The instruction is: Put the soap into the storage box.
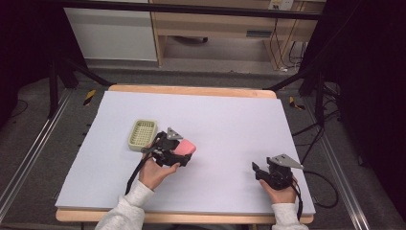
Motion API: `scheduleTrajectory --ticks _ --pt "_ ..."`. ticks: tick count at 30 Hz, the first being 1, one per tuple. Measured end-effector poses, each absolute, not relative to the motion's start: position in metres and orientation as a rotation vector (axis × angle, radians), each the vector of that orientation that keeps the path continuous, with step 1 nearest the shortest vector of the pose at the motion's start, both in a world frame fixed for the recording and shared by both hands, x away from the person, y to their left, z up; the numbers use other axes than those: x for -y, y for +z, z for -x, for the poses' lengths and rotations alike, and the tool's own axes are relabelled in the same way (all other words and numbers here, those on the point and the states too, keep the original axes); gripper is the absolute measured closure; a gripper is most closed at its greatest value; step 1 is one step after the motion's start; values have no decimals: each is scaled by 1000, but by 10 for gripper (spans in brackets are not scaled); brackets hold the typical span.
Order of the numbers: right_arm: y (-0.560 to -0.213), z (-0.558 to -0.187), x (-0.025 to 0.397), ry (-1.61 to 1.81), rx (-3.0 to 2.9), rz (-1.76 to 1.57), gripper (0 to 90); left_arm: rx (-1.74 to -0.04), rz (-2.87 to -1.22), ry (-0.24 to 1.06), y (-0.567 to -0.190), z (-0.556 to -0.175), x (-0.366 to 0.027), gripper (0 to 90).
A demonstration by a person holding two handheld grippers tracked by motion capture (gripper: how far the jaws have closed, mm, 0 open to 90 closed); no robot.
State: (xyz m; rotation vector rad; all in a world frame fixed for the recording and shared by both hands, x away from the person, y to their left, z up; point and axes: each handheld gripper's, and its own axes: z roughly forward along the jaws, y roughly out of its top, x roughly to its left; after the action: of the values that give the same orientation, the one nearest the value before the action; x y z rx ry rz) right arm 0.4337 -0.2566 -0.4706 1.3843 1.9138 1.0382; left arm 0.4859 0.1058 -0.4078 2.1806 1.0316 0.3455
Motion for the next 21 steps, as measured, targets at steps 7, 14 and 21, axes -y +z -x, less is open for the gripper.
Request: scheduleTrajectory --ticks 7,14,21 --pt "-471 -433 257 1039 -1914 -1385 375 -1050 -2165 367 -404 -487 -119 373" --pt "-471 -433 256 1036 -1917 -1382 374 -1075 -2142 383 -402 -487 -135 373" --pt "-471 -434 256 1034 -1908 -1381 332 -1089 -2132 390 -401 -487 -148 373"
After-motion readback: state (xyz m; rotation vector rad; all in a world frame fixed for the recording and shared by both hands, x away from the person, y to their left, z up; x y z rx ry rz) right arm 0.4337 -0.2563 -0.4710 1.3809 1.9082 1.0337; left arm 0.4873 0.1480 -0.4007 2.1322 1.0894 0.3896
